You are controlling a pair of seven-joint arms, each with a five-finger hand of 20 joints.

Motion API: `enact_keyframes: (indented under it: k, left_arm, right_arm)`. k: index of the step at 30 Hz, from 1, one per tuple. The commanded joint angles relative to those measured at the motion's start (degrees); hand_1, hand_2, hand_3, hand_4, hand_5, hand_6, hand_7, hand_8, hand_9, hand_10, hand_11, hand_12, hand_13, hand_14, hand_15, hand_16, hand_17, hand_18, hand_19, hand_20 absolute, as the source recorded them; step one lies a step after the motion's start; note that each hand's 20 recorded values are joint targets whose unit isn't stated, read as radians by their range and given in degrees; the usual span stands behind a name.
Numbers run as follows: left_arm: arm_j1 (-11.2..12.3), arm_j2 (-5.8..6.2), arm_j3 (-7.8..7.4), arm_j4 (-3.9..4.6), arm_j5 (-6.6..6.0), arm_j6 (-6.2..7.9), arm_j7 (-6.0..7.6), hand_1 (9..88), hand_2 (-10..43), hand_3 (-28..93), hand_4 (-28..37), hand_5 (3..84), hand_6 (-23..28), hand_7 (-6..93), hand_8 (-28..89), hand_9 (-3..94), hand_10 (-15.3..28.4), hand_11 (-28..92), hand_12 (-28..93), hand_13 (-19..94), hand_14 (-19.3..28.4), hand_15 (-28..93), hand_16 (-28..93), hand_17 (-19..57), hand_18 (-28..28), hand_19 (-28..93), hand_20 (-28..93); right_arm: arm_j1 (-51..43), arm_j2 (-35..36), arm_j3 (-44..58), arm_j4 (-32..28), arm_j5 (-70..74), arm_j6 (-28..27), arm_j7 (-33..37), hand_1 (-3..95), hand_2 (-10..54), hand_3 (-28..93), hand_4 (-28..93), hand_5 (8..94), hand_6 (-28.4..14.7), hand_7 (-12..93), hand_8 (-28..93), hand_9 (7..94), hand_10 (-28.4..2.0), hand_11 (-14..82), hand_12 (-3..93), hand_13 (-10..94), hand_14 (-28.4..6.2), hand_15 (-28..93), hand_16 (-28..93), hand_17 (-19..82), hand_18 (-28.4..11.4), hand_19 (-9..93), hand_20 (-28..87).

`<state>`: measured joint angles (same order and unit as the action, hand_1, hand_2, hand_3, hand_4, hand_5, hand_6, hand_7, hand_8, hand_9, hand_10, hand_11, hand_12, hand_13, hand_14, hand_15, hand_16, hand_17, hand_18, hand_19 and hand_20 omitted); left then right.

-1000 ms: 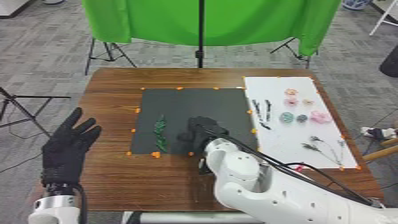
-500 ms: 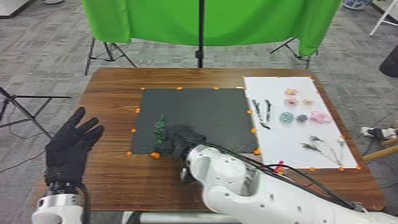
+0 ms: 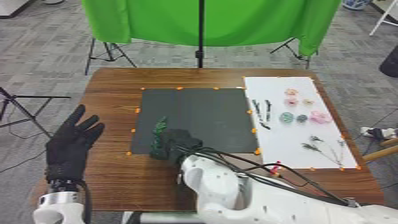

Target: Arrange flowers

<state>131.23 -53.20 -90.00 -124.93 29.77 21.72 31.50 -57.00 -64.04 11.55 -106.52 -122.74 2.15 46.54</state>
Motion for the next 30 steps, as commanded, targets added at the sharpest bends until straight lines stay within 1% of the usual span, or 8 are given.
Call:
enact_keyframes:
  k: [1, 7, 10, 12, 13, 15, 25, 30]
  left_arm:
    - [2.3, 1.42, 0.01, -0.22, -2.0, 1.34, 2.22, 22.7, 5.9, 84, -27.1, 36.4, 8.2, 9.7, -8, 35.6, 20.6, 27, 11, 24, 28.0, 61, -11, -8.0, 27.3, 57, 6]
    - [3.71, 2.38, -0.13, -0.58, -2.87, 1.71, 3.95, 22.7, 5.9, 84, -27.2, 36.4, 8.2, 9.8, -8, 35.6, 20.6, 27, 11, 24, 28.0, 61, -11, -8.0, 27.4, 58, 6]
    - [3.66, 2.06, -0.27, -0.49, -2.37, 1.3, 3.68, 22.7, 5.9, 84, -27.1, 36.4, 8.2, 9.7, -8, 35.6, 20.7, 27, 11, 24, 28.0, 61, -11, -8.0, 27.5, 58, 6]
    - [3.45, 2.75, 0.02, -0.42, -2.55, 1.18, 4.24, 22.6, 5.9, 84, -27.1, 36.3, 8.2, 9.7, -8, 35.6, 20.7, 27, 11, 24, 28.0, 61, -11, -8.0, 27.5, 58, 6]
    - [3.27, 3.4, 0.22, -0.38, -2.84, 1.32, 4.88, 22.6, 5.9, 84, -27.0, 36.4, 8.2, 9.7, -8, 35.6, 20.7, 27, 11, 24, 28.0, 61, -11, -8.0, 27.5, 58, 6]
    - [3.07, 2.99, -0.11, -0.33, -2.62, 0.94, 4.65, 22.7, 6.0, 84, -27.0, 36.4, 8.2, 9.7, -8, 35.6, 20.7, 27, 11, 24, 28.0, 61, -11, -8.0, 27.5, 58, 6]
    - [2.89, 1.99, -0.37, -0.18, -1.64, 0.35, 4.05, 22.8, 5.9, 84, -26.9, 36.4, 8.3, 9.6, -8, 35.6, 20.7, 27, 11, 24, 28.0, 61, -11, -8.0, 27.4, 58, 6]
    - [2.54, 1.87, -0.05, 0.0, -1.76, 0.26, 4.24, 22.7, 5.9, 84, -26.9, 36.4, 8.3, 9.6, -8, 35.6, 20.6, 27, 11, 24, 28.0, 61, -11, -8.0, 27.4, 58, 6]
  right_arm:
    - [-0.8, 9.73, 4.8, -6.83, 0.09, 5.55, 2.04, 19.6, 11.9, 74, -22, 84.7, -4.9, 18, -11, 84.9, -17.0, 44.4, 21.2, 77, -12.5, 79, 21, 42, -27.7, 93, 44]
    - [-13.04, 20.56, 22.29, -14.04, 0.04, 12.51, 5.53, 20.4, 11.0, 74, -22, 81.6, -5.3, 17, -11, 82.3, -17.3, 43.6, 21.4, 75, -13.2, 77, 21, 39, -27.7, 93, 39]
    - [-23.51, 25.87, 36.81, -16.99, 0.83, 10.44, 4.03, 21.8, 10.1, 75, -22, 76.6, -5.9, 17, -11, 77.2, -18.6, 42.4, 20.2, 70, -14.6, 76, 18, 33, -27.2, 91, 30]
    - [-32.25, 29.14, 46.7, -17.67, 0.16, 10.79, 1.94, 23.9, 9.9, 76, -22, 72.2, -5.9, 17, -12, 71.8, -19.1, 42.8, 19.8, 64, -15.3, 75, 17, 28, -25.9, 88, 26]
    - [-34.56, 30.67, 48.57, -17.5, -1.21, 12.84, 4.68, 24.9, 9.6, 76, -23, 70.1, -5.9, 18, -12, 69.1, -18.8, 43.2, 19.3, 63, -15.1, 74, 16, 26, -25.0, 87, 26]
    - [-41.31, 31.98, 55.24, -17.04, -1.9, 13.64, 5.57, 25.7, 8.7, 77, -23, 68.2, -5.8, 18, -12, 67.6, -18.4, 43.0, 18.8, 61, -14.8, 74, 16, 26, -24.4, 86, 25]
    - [-54.5, 31.99, 67.28, -14.32, -10.68, 13.73, 17.41, 27.0, 4.5, 78, -24, 63.5, -5.5, 18, -13, 64.5, -18.2, 43.2, 17.9, 59, -14.4, 74, 14, 25, -23.7, 85, 24]
    - [-57.9, 31.46, 71.62, -14.79, -7.8, 6.66, 18.0, 27.0, 2.0, 78, -24, 61.7, -5.5, 18, -13, 63.6, -18.6, 43.5, 17.8, 59, -14.5, 75, 14, 24, -24.1, 85, 24]
